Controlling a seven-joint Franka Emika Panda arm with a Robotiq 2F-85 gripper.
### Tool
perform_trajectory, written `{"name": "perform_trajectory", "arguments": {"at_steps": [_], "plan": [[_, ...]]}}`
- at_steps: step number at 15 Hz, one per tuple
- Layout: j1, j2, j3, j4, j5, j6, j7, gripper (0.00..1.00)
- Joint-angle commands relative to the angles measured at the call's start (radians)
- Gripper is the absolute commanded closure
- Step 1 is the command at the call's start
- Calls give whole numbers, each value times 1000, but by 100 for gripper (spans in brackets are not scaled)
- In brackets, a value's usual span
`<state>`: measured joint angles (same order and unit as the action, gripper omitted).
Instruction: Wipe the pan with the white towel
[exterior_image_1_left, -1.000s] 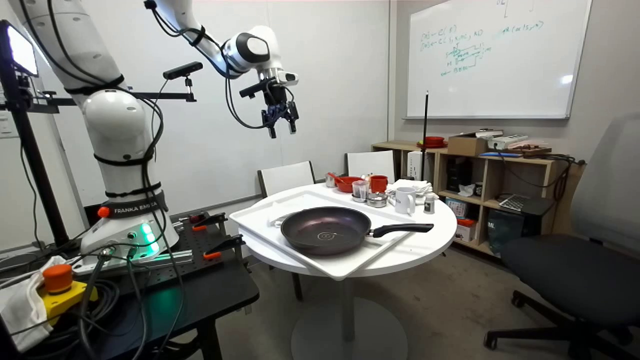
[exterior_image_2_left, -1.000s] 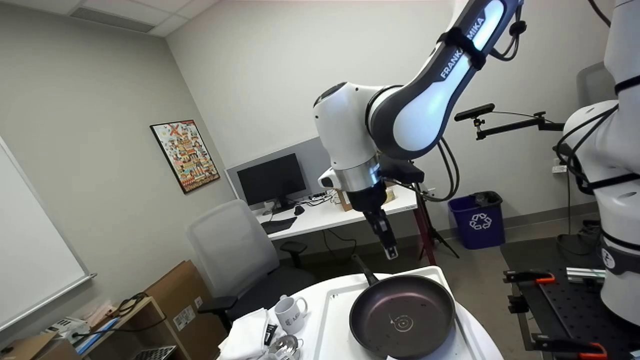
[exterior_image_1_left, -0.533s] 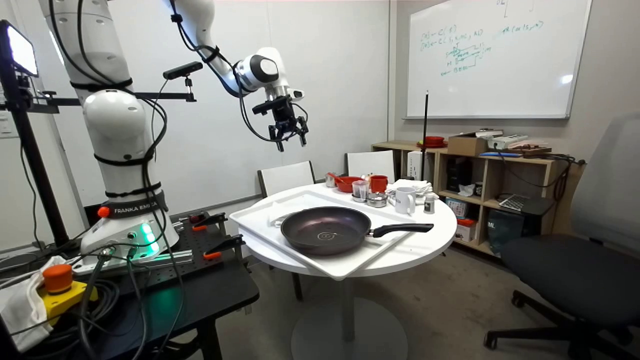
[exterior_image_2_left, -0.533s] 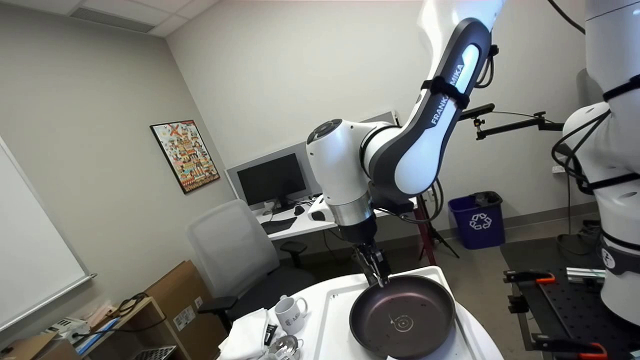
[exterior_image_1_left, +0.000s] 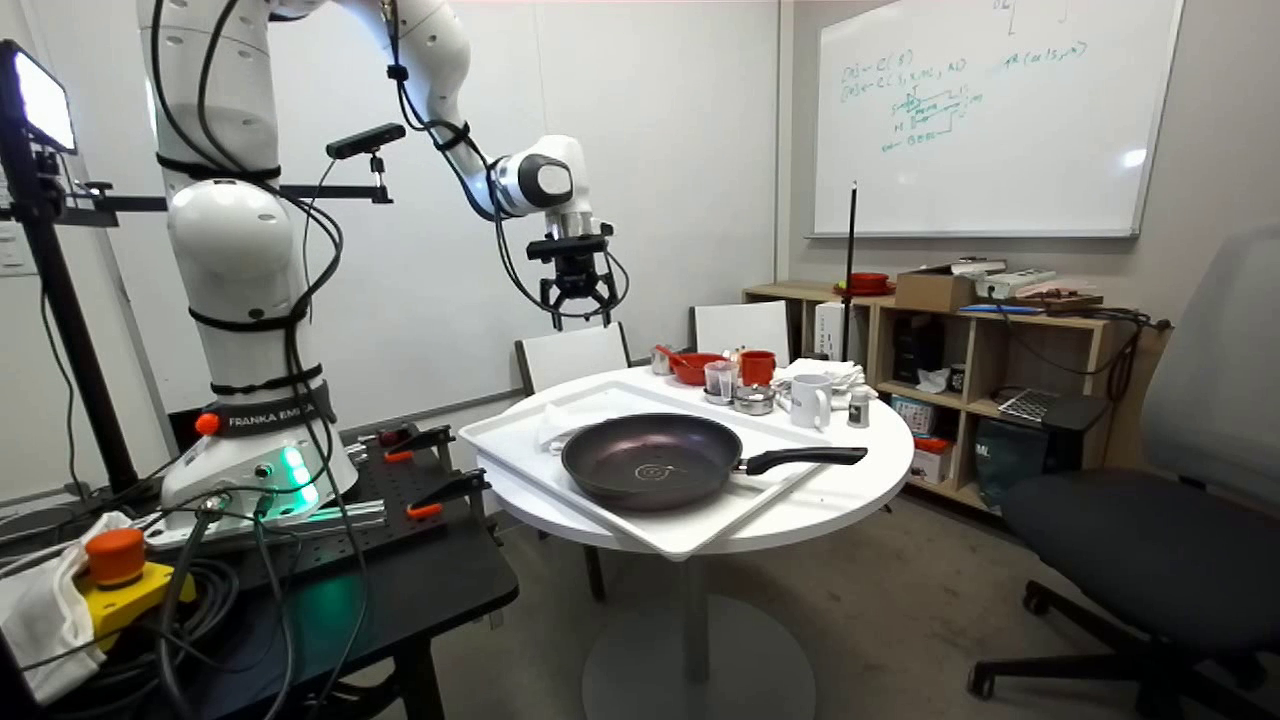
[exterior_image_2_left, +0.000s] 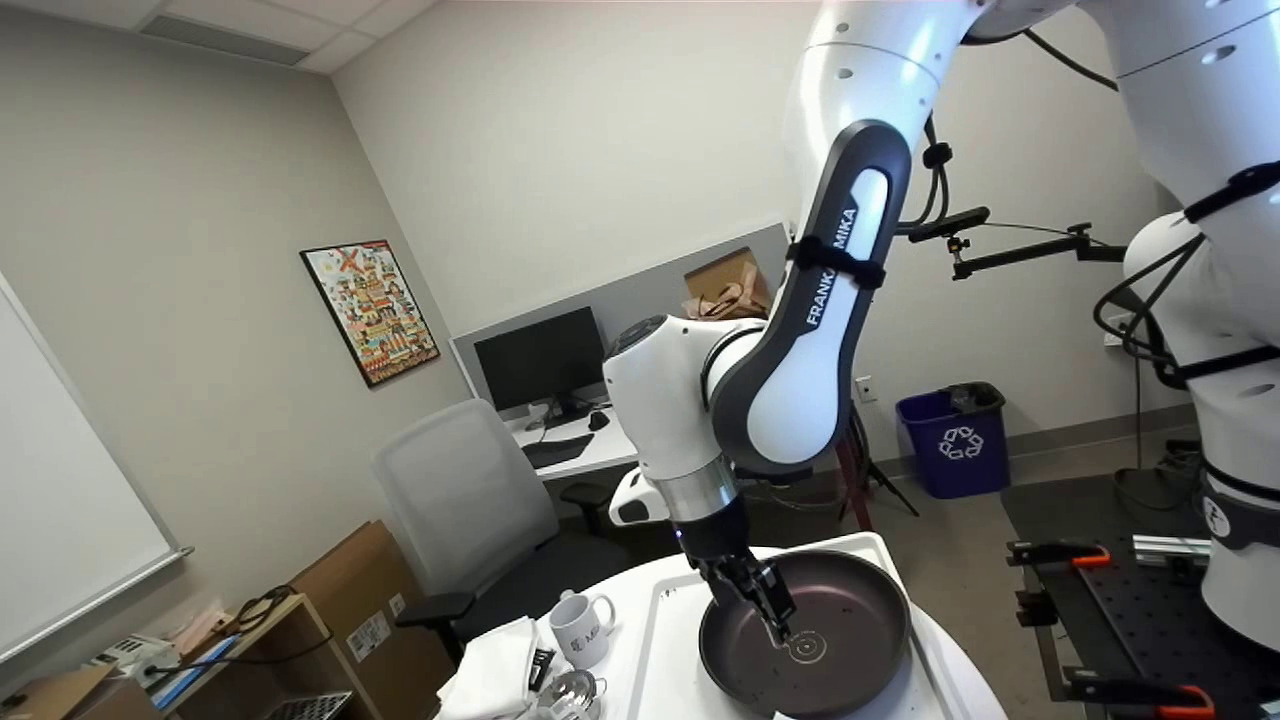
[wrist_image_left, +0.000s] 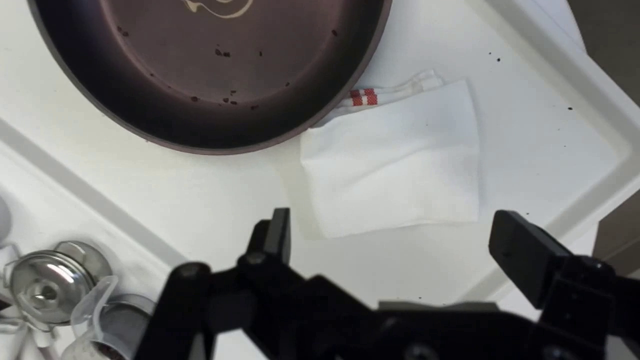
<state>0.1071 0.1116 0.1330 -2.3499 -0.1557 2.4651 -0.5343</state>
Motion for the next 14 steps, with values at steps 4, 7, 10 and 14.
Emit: {"name": "perform_trajectory", "arguments": {"at_steps": [4,7,10,14], "plan": [[-29,163,30,176,106,-201,-237,0],[-26,147,26,146,85,-171,-196,0],[-27,158,26,157,84,-177,-197,0],[-27,158,26,158,84,-178,-197,0]]}}
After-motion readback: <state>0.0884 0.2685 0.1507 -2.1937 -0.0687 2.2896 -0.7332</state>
